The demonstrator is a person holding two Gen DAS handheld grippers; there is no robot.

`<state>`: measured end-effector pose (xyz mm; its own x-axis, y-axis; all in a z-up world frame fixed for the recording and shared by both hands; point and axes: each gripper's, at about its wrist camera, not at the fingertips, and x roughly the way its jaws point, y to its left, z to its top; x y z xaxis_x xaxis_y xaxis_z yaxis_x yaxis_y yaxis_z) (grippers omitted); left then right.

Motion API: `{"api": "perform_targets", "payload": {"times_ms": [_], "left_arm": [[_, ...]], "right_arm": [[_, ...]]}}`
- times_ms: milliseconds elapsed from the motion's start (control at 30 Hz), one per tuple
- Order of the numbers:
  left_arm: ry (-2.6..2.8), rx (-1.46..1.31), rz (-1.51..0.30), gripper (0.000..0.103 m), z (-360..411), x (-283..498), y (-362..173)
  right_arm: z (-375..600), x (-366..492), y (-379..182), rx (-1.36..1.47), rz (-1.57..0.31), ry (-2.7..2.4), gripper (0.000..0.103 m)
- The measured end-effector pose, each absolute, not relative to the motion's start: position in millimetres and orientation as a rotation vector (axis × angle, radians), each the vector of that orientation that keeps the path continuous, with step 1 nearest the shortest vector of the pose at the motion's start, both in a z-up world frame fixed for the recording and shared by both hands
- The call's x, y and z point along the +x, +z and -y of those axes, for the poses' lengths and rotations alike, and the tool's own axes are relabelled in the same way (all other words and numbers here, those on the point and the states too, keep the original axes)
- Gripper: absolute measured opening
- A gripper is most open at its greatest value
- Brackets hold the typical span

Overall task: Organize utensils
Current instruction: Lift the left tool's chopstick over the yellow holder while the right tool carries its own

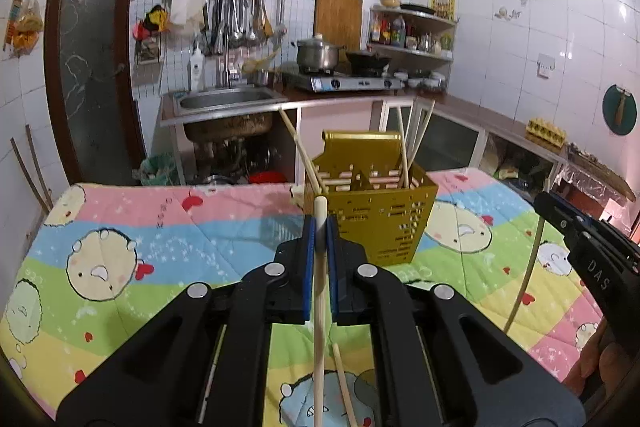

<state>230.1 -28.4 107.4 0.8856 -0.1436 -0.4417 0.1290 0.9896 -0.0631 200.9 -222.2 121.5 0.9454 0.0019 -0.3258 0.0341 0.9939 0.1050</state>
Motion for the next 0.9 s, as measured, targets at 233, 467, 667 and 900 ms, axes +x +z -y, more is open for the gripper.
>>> {"api": "perform_targets", "payload": {"times_ms": [233,467,667,900], "left_arm": [[-0.105,0.0,-0.378,0.005,29.7,223.1,119.2],[-0.101,0.015,-0.32,0.005,30.6,225.8,138.6],[-0.111,0.01,-0.238,0.005,34.6,237.9,175.3],[-0.142,-0.044,-0.06,0.005,36.5,257.2,231.0]], "right_arm": [[220.8,204.1,131.6,0.102,-0.282,-0.013,0.006],[220.4,215.7,140.9,0.095,-0.25,-0.006,0.006],[224.2,234.1,165.9,0.099,-0.196,-0.002,0.006],[225.7,259.7,216.5,0.11,-0.058,-0.005,0.006]]}}
